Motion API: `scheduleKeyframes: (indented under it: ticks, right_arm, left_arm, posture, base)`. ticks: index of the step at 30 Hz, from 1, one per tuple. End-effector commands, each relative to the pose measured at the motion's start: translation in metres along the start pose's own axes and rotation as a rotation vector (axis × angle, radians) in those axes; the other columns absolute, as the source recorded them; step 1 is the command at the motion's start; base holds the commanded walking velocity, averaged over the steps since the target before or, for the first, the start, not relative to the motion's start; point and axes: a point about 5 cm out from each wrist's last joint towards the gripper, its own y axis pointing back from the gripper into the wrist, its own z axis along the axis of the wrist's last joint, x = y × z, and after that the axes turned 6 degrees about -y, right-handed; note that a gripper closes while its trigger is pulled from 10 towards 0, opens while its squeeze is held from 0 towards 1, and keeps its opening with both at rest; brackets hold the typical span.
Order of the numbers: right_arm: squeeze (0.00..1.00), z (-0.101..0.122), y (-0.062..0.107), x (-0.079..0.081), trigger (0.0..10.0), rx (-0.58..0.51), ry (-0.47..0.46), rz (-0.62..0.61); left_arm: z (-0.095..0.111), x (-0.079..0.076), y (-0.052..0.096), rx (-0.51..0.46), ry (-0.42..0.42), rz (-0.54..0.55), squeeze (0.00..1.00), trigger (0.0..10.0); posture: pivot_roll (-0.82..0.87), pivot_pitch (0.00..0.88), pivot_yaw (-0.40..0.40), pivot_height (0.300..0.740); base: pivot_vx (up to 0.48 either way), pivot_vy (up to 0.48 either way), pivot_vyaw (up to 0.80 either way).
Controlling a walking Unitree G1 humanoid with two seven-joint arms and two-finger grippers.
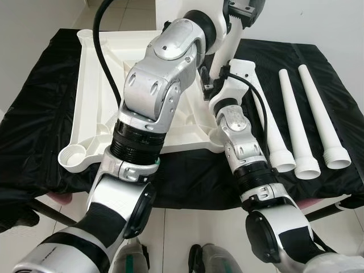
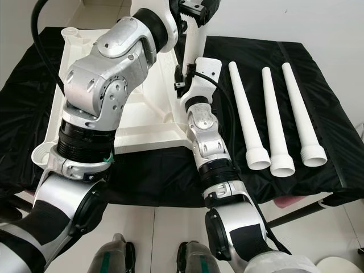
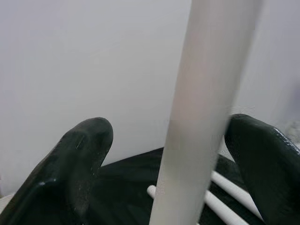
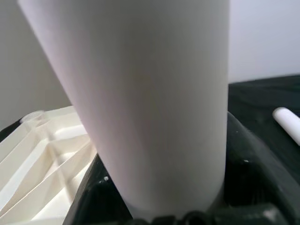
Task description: Building children table
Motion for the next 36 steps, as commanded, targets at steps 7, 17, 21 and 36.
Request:
scheduleKeyframes:
  ticks: [7,17,21,36]
  right_arm:
    - [0.0,-0.002,-0.003,-0.028,10.0,0.04,-0.031,-0.091]
    - [0.0,0.0,0.001,-0.029,10.0,0.032,0.008,0.004]
    - [0.0,0.0,0.014,-0.023,10.0,0.019,0.013,0.13]
    - [0.0,0.003,0.035,-0.021,10.0,-0.013,0.018,0.246]
  left_arm:
    - [-0.004,0.002,0.025,-0.061,0.021,-0.096,0.0,10.0]
    - [-0.024,0.001,0.039,-0.009,-0.059,-0.117,0.0,10.0]
    - [-0.052,0.008,0.055,0.097,-0.083,-0.076,0.0,10.0]
    - [-0.101,0.021,0.099,0.255,-0.131,0.001,0.0,10.0]
  posture:
    - [-0.05,0.004,-0.036,0.74]
    - [-0.05,0.002,-0.038,0.74]
    - [-0.05,0.007,-0.035,0.74]
    - [-0.06,0.013,-0.024,0.74]
  base:
    - [0.0,0.0,0.0]
    - [0.0,0.0,0.0]
    - [0.0,0.0,0.0]
    - [0.0,0.0,0.0]
